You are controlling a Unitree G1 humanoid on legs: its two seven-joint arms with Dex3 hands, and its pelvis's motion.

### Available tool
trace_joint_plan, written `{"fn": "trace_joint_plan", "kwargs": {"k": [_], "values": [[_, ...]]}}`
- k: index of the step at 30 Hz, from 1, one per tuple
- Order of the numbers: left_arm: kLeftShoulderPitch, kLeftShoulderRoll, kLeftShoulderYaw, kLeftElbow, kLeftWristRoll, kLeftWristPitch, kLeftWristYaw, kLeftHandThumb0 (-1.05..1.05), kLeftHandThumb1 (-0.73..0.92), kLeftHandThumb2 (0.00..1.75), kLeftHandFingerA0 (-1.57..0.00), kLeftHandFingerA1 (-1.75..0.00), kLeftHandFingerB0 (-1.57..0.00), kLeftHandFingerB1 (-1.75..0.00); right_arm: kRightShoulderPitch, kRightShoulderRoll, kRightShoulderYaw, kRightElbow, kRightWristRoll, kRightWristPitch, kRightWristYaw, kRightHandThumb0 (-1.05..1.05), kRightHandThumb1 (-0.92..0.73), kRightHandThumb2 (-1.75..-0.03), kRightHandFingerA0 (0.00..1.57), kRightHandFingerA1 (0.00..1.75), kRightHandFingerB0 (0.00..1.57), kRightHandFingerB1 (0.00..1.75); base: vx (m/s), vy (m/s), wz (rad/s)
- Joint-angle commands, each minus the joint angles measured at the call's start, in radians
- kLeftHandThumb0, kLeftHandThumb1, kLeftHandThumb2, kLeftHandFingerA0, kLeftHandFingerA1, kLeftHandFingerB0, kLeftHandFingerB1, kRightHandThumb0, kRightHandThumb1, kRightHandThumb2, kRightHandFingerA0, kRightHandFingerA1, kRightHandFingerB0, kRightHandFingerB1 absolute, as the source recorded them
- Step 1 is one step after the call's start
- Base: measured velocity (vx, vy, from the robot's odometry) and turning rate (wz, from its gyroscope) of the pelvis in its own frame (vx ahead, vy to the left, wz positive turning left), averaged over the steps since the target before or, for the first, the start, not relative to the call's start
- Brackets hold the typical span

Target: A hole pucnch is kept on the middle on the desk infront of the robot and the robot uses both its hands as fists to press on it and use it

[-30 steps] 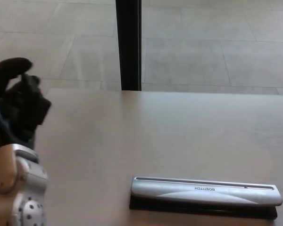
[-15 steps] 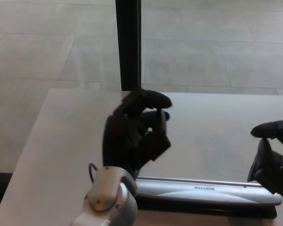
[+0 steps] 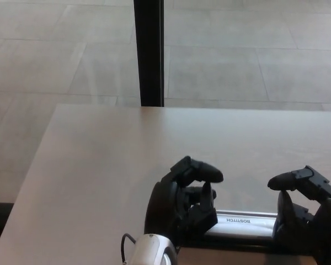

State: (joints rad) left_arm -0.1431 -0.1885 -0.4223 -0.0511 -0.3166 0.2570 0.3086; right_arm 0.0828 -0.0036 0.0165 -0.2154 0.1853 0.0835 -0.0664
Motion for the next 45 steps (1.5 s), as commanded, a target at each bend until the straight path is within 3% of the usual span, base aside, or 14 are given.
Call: {"fn": "trace_joint_plan", "kwargs": {"k": [1,8,13,18,23,30,35,37,38,39,42,43,44,45], "values": [[0.164,-0.235,-0.052,0.121,0.045,-0.196,0.111,-0.37,0.9,0.8,-0.89,-1.75,-0.45,-1.75,0.025,0.041,-0.021,0.058,-0.026,-0.084,-0.017,-0.4,-0.68,-1.02,1.07,1.75,0.62,1.69,0.0,0.0,0.0],[0.242,-0.329,-0.156,0.282,0.127,-0.399,0.265,-0.41,0.92,0.75,-0.81,-1.75,-0.49,-1.59,0.013,0.078,-0.059,0.13,-0.01,-0.084,-0.041,-0.4,-0.68,-1.02,1.04,1.75,0.62,1.72,0.0,0.0,0.0],[0.234,-0.367,-0.204,0.378,0.188,-0.515,0.36,-0.37,0.9,0.82,-0.79,-1.75,-0.43,-1.68,-0.004,0.108,-0.079,0.205,0.001,-0.138,-0.039,-0.39,-0.69,-1.01,1.06,1.75,0.62,1.72,0.0,0.0,0.0],[0.186,-0.379,-0.213,0.532,0.286,-0.654,0.465,-0.34,0.88,0.86,-0.93,-1.75,-0.52,-1.7,-0.035,0.17,-0.106,0.428,-0.089,-0.437,-0.133,-0.36,-0.65,-0.98,1.04,1.75,0.68,1.7,0.0,0.0,0.0],[0.054,-0.325,-0.23,0.677,0.444,-0.673,0.61,-0.33,0.77,1.02,-0.9,-1.75,-0.56,-1.73,-0.055,0.154,-0.093,0.6,-0.245,-0.611,-0.281,-0.39,-0.7,-0.97,0.97,1.75,0.66,1.75,0.0,0.0,0.0],[-0.066,-0.229,-0.309,0.773,0.593,-0.65,0.69,-0.28,0.72,1.09,-0.92,-1.75,-0.61,-1.71,-0.084,0.129,-0.106,0.755,-0.308,-0.649,-0.403,-0.42,-0.71,-0.88,0.93,1.75,0.67,1.75,0.0,0.0,0.0],[-0.142,-0.159,-0.371,0.828,0.676,-0.678,0.696,-0.27,0.7,1.03,-0.9,-1.75,-0.67,-1.58,-0.11,0.135,-0.129,0.826,-0.267,-0.684,-0.379,-0.42,-0.74,-0.79,0.95,1.75,0.69,1.74,0.0,0.0,0.0],[-0.184,-0.112,-0.435,0.854,0.75,-0.688,0.7,-0.2,0.64,1.1,-0.87,-1.75,-0.75,-1.42,-0.107,0.083,-0.1,0.892,-0.35,-0.692,-0.444,-0.43,-0.75,-0.62,0.85,1.66,0.69,1.49,0.0,0.0,0.0],[-0.189,-0.11,-0.435,0.859,0.749,-0.692,0.704,-0.2,0.64,1.1,-0.87,-1.75,-0.75,-1.42,-0.114,0.085,-0.1,0.903,-0.352,-0.699,-0.449,-0.43,-0.75,-0.62,0.85,1.66,0.69,1.49,0.0,0.0,0.0],[-0.205,-0.097,-0.455,0.871,0.771,-0.7,0.709,-0.2,0.65,1.06,-0.88,-1.75,-0.77,-1.4,-0.112,0.087,-0.105,0.911,-0.335,-0.698,-0.431,-0.37,-0.74,-0.62,0.87,1.58,0.74,1.27,0.0,0.0,0.0],[-0.237,-0.064,-0.509,0.899,0.819,-0.711,0.704,-0.23,0.64,1.06,-0.93,-1.75,-0.79,-1.44,-0.13,0.076,-0.08,0.94,-0.401,-0.618,-0.526,-0.36,-0.73,-0.62,0.9,1.52,0.77,1.31,0.0,0.0,0.0],[-0.259,-0.047,-0.546,0.908,0.856,-0.688,0.709,-0.32,0.68,1.01,-0.94,-1.75,-0.79,-1.48,-0.145,0.033,-0.013,0.95,-0.488,-0.501,-0.541,-0.42,-0.71,-0.66,0.68,1.56,0.58,1.33,0.0,0.0,0.0],[-0.271,-0.041,-0.565,0.912,0.875,-0.674,0.713,-0.32,0.68,1.01,-0.94,-1.75,-0.79,-1.48,-0.153,-0.028,0.085,0.938,-0.642,-0.332,-0.607,-0.42,-0.71,-0.66,0.68,1.56,0.58,1.33,0.0,0.0,0.0],[-0.283,-0.039,-0.577,0.923,0.888,-0.675,0.73,-0.28,0.62,1.07,-0.97,-1.75,-0.8,-1.47,-0.161,-0.034,0.1,0.942,-0.658,-0.269,-0.607,-0.49,-0.65,-0.62,0.62,1.39,0.63,1.0,0.0,0.0,0.0]]}}
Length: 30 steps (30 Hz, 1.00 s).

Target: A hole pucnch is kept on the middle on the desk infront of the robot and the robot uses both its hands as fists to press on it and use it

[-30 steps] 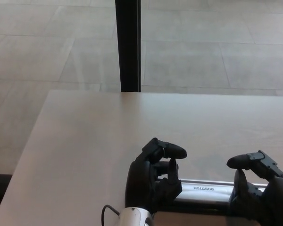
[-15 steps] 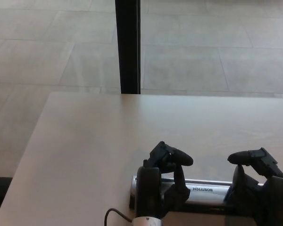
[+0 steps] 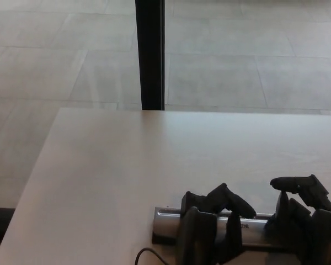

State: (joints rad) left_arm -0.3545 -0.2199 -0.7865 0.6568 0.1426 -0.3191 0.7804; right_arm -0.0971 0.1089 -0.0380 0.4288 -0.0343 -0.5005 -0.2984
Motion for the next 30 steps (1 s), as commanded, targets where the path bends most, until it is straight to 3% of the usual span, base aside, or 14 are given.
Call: {"fn": "trace_joint_plan", "kwargs": {"k": [1,5,6,7,8,11,12,13,14,16,21,23,25,30], "values": [[-0.082,-0.007,-0.223,0.225,0.44,-0.102,0.276,-0.28,0.62,1.07,-0.97,-1.75,-0.8,-1.47,0.012,-0.14,0.15,0.301,-0.42,0.353,-0.357,-0.49,-0.65,-0.62,0.62,1.39,0.63,1.0,0.0,0.0,0.0],[-0.115,0.007,-0.264,0.241,0.472,-0.086,0.283,-0.26,0.59,1.12,-0.99,-1.75,-0.82,-1.48,0.038,-0.178,0.178,0.263,-0.374,0.362,-0.171,-0.55,-0.85,-0.65,0.42,0.89,0.35,0.75,0.0,0.0,0.0],[-0.122,0.008,-0.273,0.244,0.483,-0.078,0.296,-0.28,0.61,1.1,-0.99,-1.75,-0.83,-1.47,0.057,-0.12,0.088,0.263,-0.197,0.226,-0.103,-0.57,-0.92,-0.72,0.46,1.31,0.31,1.01,0.0,0.0,0.0],[-0.125,0.007,-0.277,0.248,0.484,-0.078,0.302,-0.28,0.61,1.1,-0.99,-1.75,-0.83,-1.47,0.058,-0.115,0.08,0.264,-0.177,0.21,-0.096,-0.57,-0.92,-0.72,0.46,1.31,0.31,1.01,0.0,0.0,0.0],[-0.129,0.008,-0.282,0.252,0.482,-0.082,0.299,-0.29,0.62,1.08,-0.99,-1.75,-0.84,-1.45,0.048,-0.142,0.127,0.268,-0.291,0.277,-0.185,-0.56,-0.92,-0.69,0.31,0.92,0.15,0.83,0.0,0.0,0.0],[-0.131,0.008,-0.289,0.26,0.479,-0.095,0.302,-0.3,0.6,1.09,-0.99,-1.75,-0.84,-1.45,0.038,-0.172,0.181,0.277,-0.384,0.352,-0.221,-0.54,-0.88,-0.65,0.28,0.89,0.16,0.81,0.0,0.0,0.0],[-0.129,0.009,-0.291,0.256,0.48,-0.096,0.309,-0.25,0.54,1.16,-0.97,-1.75,-0.82,-1.51,0.025,-0.188,0.227,0.296,-0.476,0.407,-0.311,-0.51,-0.72,-0.61,0.35,0.73,0.39,0.67,0.0,0.0,0.0],[-0.128,0.008,-0.294,0.26,0.481,-0.096,0.313,-0.28,0.58,1.13,-0.97,-1.75,-0.82,-1.5,0.025,-0.188,0.23,0.289,-0.465,0.438,-0.272,-0.54,-0.58,-0.99,0.36,0.71,0.26,0.62,0.0,0.0,0.0],[-0.128,0.008,-0.295,0.264,0.481,-0.097,0.318,-0.27,0.58,1.14,-0.97,-1.75,-0.81,-1.51,0.029,-0.166,0.199,0.297,-0.414,0.391,-0.287,-0.5,-0.71,-0.61,0.33,0.75,0.37,0.56,0.0,0.0,0.0],[-0.124,0.008,-0.297,0.263,0.48,-0.099,0.321,-0.24,0.55,1.18,-0.97,-1.75,-0.82,-1.47,0.065,-0.055,0.033,0.271,-0.067,0.165,-0.117,-0.61,-0.92,-0.71,0.52,1.45,0.34,1.12,0.0,0.0,0.0],[-0.121,-0.005,-0.289,0.282,0.473,-0.129,0.361,-0.23,0.56,1.21,-0.99,-1.75,-0.8,-1.49,0.079,-0.11,0.116,0.264,-0.279,0.16,-0.228,-0.5,-0.86,-0.66,0.54,1.24,0.44,1.04,0.0,0.0,0.0],[-0.115,-0.008,-0.282,0.28,0.471,-0.144,0.373,-0.24,0.58,1.18,-1.0,-1.75,-0.74,-1.64,0.08,-0.111,0.12,0.264,-0.321,0.116,-0.301,-0.53,-0.92,-0.72,0.59,1.53,0.49,1.2,0.0,0.0,0.0],[-0.11,-0.011,-0.269,0.275,0.467,-0.157,0.378,-0.27,0.63,1.12,-1.01,-1.75,-0.76,-1.62,0.082,0.014,-0.014,0.213,0.022,0.01,-0.094,-0.53,-0.88,-0.71,0.72,1.66,0.53,1.38,0.0,0.0,0.0],[-0.051,-0.006,-0.209,0.209,0.426,-0.187,0.341,-0.18,0.63,1.16,-0.94,-1.75,-0.71,-1.63,0.059,0.011,-0.013,0.238,-0.11,-0.196,-0.2,-0.42,-0.83,-0.66,0.92,1.56,0.7,1.41,0.0,0.0,0.0]]}}
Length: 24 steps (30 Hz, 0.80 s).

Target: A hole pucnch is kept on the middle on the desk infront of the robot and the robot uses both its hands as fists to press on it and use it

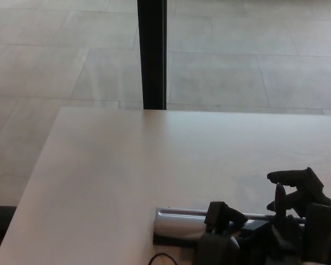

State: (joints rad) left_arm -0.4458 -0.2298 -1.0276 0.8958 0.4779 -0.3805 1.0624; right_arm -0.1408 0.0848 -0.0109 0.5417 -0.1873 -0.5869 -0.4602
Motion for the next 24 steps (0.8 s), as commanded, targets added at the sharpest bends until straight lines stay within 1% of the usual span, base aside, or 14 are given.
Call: {"fn": "trace_joint_plan", "kwargs": {"k": [1,2,5,7,9,10,13,17,19,20,21,22,23,24], "values": [[0.046,0.014,0.048,-0.043,0.09,-0.149,0.047,-0.19,0.63,1.14,-0.9,-1.75,-0.73,-1.56,0.092,0.011,-0.033,0.151,-0.012,-0.175,-0.068,-0.37,-0.73,-0.72,0.93,1.56,0.75,1.34,0.0,0.0,0.0],[0.049,0.049,0.081,-0.093,0.075,-0.151,0.003,-0.19,0.62,1.12,-0.87,-1.75,-0.74,-1.42,0.081,-0.023,-0.015,0.132,-0.113,-0.175,-0.139,-0.41,-0.73,-0.77,0.88,1.61,0.68,1.48,0.0,0.0,0.0],[0.05,0.096,0.145,-0.164,0.06,-0.173,-0.048,-0.19,0.6,1.12,-0.89,-1.75,-0.76,-1.33,0.055,-0.025,-0.022,0.099,-0.115,-0.175,-0.14,-0.43,-0.76,-0.82,0.91,1.75,0.66,1.57,0.0,0.0,0.0],[0.055,0.122,0.214,-0.236,0.039,-0.179,-0.092,-0.16,0.6,1.17,-0.92,-1.75,-0.75,-1.36,0.039,-0.034,-0.034,0.054,-0.116,-0.189,-0.137,-0.41,-0.75,-0.9,1.0,1.75,0.68,1.62,0.0,0.0,0.0],[0.088,0.118,0.339,-0.371,-0.149,-0.157,-0.252,-0.18,0.66,1.22,-0.99,-1.75,-0.65,-1.69,0.026,-0.036,-0.039,-0.03,-0.003,-0.177,-0.019,-0.34,-0.72,-0.96,1.06,1.75,0.61,1.61,0.0,0.0,0.0],[0.09,0.129,0.412,-0.491,-0.325,-0.091,-0.404,-0.23,0.76,1.12,-0.97,-1.75,-0.62,-1.75,0.013,-0.061,-0.045,-0.123,0.057,-0.137,0.044,-0.29,-0.68,-0.99,1.0,1.75,0.73,1.44,0.0,0.0,0.0],[0.074,0.175,0.505,-0.677,-0.539,0.058,-0.585,-0.25,0.74,1.13,-0.94,-1.75,-0.6,-1.75,-0.012,-0.119,-0.067,-0.245,0.139,-0.056,0.128,-0.26,-0.67,-1.04,1.04,1.75,0.77,1.36,0.0,0.0,0.0],[0.047,0.232,0.584,-0.777,-0.653,0.159,-0.682,-0.24,0.69,1.15,-0.95,-1.75,-0.61,-1.73,-0.033,-0.168,-0.1,-0.334,0.19,0.021,0.169,-0.21,-0.68,-1.08,1.03,1.75,0.78,1.31,0.0,0.0,0.0],[0.02,0.324,0.698,-0.896,-0.801,0.288,-0.733,-0.25,0.64,1.11,-0.96,-1.75,-0.64,-1.63,-0.067,-0.281,-0.171,-0.433,0.301,0.099,0.229,-0.21,-0.63,-1.11,1.05,1.75,0.77,1.35,0.0,0.0,0.0],[0.018,0.358,0.738,-0.933,-0.842,0.325,-0.743,-0.26,0.66,1.1,-0.92,-1.75,-0.7,-1.51,-0.069,-0.311,-0.207,-0.493,0.383,0.171,0.241,-0.3,-0.57,-1.12,1.28,1.43,0.89,1.15,0.0,0.0,0.0],[0.019,0.366,0.748,-0.941,-0.848,0.334,-0.746,-0.26,0.66,1.1,-0.92,-1.75,-0.7,-1.51,-0.07,-0.315,-0.216,-0.507,0.408,0.189,0.242,-0.3,-0.57,-1.12,1.28,1.43,0.89,1.15,0.0,0.0,0.0],[0.022,0.379,0.759,-0.947,-0.855,0.335,-0.753,-0.27,0.67,1.06,-0.92,-1.75,-0.69,-1.5,-0.069,-0.332,-0.228,-0.516,0.399,0.203,0.24,-0.21,-0.61,-1.01,1.01,1.75,0.71,1.45,0.0,0.0,0.0],[0.028,0.408,0.786,-0.958,-0.879,0.337,-0.765,-0.27,0.67,1.05,-0.92,-1.75,-0.68,-1.49,-0.067,-0.373,-0.258,-0.538,0.409,0.24,0.242,-0.32,-0.57,-1.09,1.26,1.42,0.87,1.15,0.0,0.0,0.0],[0.041,0.448,0.819,-0.971,-0.918,0.336,-0.791,-0.28,0.67,1.04,-0.91,-1.75,-0.69,-1.49,-0.06,-0.43,-0.302,-0.554,0.463,0.278,0.268,-0.22,-0.67,-0.99,1.01,1.75,0.74,1.35,0.0,0.0,0.0]]}}
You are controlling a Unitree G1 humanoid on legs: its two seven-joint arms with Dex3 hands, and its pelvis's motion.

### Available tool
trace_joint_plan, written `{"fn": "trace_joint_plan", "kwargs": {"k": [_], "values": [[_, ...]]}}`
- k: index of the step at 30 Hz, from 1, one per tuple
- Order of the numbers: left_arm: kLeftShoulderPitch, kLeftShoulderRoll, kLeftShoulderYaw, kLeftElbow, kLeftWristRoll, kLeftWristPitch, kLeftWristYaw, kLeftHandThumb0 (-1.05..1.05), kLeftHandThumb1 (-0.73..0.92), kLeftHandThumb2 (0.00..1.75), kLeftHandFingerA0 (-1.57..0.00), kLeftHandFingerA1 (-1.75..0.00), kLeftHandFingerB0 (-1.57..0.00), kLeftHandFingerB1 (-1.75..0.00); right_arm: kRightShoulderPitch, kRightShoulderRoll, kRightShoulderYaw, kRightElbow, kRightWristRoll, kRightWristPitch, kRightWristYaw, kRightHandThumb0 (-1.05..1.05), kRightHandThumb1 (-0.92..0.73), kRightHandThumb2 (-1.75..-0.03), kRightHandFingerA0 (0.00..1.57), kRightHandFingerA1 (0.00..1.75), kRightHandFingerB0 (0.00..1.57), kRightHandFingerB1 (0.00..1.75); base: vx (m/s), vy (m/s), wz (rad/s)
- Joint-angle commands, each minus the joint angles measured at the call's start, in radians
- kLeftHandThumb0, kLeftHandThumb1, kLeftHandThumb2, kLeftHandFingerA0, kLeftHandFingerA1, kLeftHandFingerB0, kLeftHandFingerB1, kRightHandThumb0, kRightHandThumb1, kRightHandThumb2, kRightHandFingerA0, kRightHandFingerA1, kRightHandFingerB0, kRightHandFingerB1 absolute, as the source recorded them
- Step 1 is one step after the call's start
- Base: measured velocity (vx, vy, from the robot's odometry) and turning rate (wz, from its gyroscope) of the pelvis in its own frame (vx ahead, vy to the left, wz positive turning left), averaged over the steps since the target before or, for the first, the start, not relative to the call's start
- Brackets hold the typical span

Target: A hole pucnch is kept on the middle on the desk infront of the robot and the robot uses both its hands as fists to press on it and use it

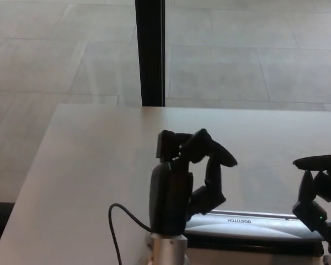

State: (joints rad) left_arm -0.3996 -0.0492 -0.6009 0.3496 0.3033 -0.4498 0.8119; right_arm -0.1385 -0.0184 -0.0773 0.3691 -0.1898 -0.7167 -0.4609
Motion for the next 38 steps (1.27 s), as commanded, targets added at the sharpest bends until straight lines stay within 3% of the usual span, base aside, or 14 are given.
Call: {"fn": "trace_joint_plan", "kwargs": {"k": [1,5,6,9,10,15,16,18,19,26,28,29,34,38], "values": [[0.024,0.321,0.433,-0.443,-0.767,0.42,-0.555,-0.28,0.66,1.04,-0.92,-1.75,-0.69,-1.51,-0.049,-0.4,-0.301,-0.366,0.527,0.426,0.302,-0.36,-0.58,-1.09,1.25,1.41,0.88,1.15,0.0,0.0,0.0],[0.116,0.405,0.541,-0.485,-0.833,0.485,-0.544,-0.28,0.74,0.85,-0.88,-1.75,-0.68,-1.43,-0.009,-0.54,-0.451,-0.313,0.616,0.494,0.351,-0.46,-0.48,-1.1,1.31,1.4,0.92,1.14,0.0,0.0,0.0],[0.129,0.417,0.557,-0.482,-0.84,0.486,-0.548,-0.22,0.74,0.89,-0.88,-1.75,-0.67,-1.39,0.001,-0.559,-0.474,-0.301,0.624,0.503,0.36,-0.4,-0.55,-0.97,1.12,1.74,0.87,1.27,0.0,0.0,0.0],[0.194,0.472,0.655,-0.447,-0.863,0.498,-0.561,-0.17,0.75,0.82,-1.15,-1.72,-0.7,-1.26,0.037,-0.659,-0.615,-0.175,0.667,0.534,0.406,-0.52,-0.54,-0.86,1.16,1.66,0.99,1.21,0.0,0.0,0.0],[0.217,0.489,0.688,-0.432,-0.86,0.51,-0.556,-0.21,0.78,0.8,-0.87,-1.75,-0.66,-1.32,0.047,-0.687,-0.66,-0.135,0.674,0.56,0.408,-0.51,-0.52,-0.91,1.2,1.62,1.02,1.16,0.0,0.0,0.0],[0.354,0.563,0.831,-0.322,-0.848,0.55,-0.599,-0.23,0.81,0.7,-0.81,-1.75,-0.63,-1.25,0.101,-0.77,-0.836,0.108,0.664,0.586,0.383,-0.5,-0.51,-1.14,1.36,1.4,0.95,1.06,0.0,0.0,0.0],[0.385,0.566,0.87,-0.272,-0.845,0.54,-0.605,-0.37,0.61,0.99,-1.13,-1.36,-0.77,-1.07,0.109,-0.783,-0.869,0.197,0.656,0.56,0.369,-0.52,-0.48,-1.15,1.39,1.41,0.97,1.06,0.0,0.0,0.0],[0.409,0.554,0.922,-0.214,-0.844,0.535,-0.582,-0.34,0.72,0.66,-0.91,-1.74,-0.72,-1.28,0.127,-0.796,-0.912,0.27,0.657,0.593,0.343,-0.49,-0.46,-1.15,1.26,1.57,0.97,1.07,0.0,0.0,0.0],[0.425,0.547,0.948,-0.184,-0.84,0.514,-0.575,-0.45,0.49,0.95,-1.23,-1.39,-0.89,-1.16,0.139,-0.799,-0.93,0.3,0.654,0.613,0.323,-0.46,-0.5,-1.15,1.4,1.39,0.98,1.03,0.0,0.0,0.0],[0.532,0.543,1.107,0.007,-0.846,0.471,-0.614,-0.59,0.61,0.67,-1.05,-1.62,-1.0,-0.72,0.204,-0.751,-0.969,0.491,0.619,0.608,0.247,-0.47,-0.68,-0.83,1.0,1.36,0.79,0.77,0.0,0.0,0.0],[0.56,0.508,1.141,0.022,-0.849,0.471,-0.58,-0.58,0.43,0.98,-1.32,-1.39,-0.91,-0.86,0.2,-0.729,-0.968,0.534,0.608,0.588,0.231,-0.45,-0.68,-0.81,1.02,1.17,0.74,0.7,0.0,0.0,0.0],[0.575,0.484,1.157,0.073,-0.83,0.453,-0.547,-0.58,0.54,0.72,-1.03,-1.56,-1.0,-0.82,0.196,-0.702,-0.963,0.562,0.603,0.577,0.216,-0.52,-0.67,-0.79,1.0,1.06,0.65,0.71,0.0,0.0,0.0],[0.591,0.418,1.2,0.194,-0.804,0.463,-0.506,-0.48,0.46,0.87,-1.02,-1.4,-0.88,-0.72,0.182,-0.65,-0.972,0.646,0.602,0.546,0.235,-0.57,-0.7,-0.72,1.03,1.01,0.54,0.67,0.0,0.0,0.0],[0.597,0.387,1.209,0.254,-0.785,0.469,-0.498,-0.49,0.36,1.01,-1.05,-1.03,-0.87,-0.85,0.167,-0.6,-0.981,0.65,0.612,0.536,0.228,-0.56,-0.67,-0.7,1.15,1.54,0.62,0.65,0.0,0.0,0.0]]}}
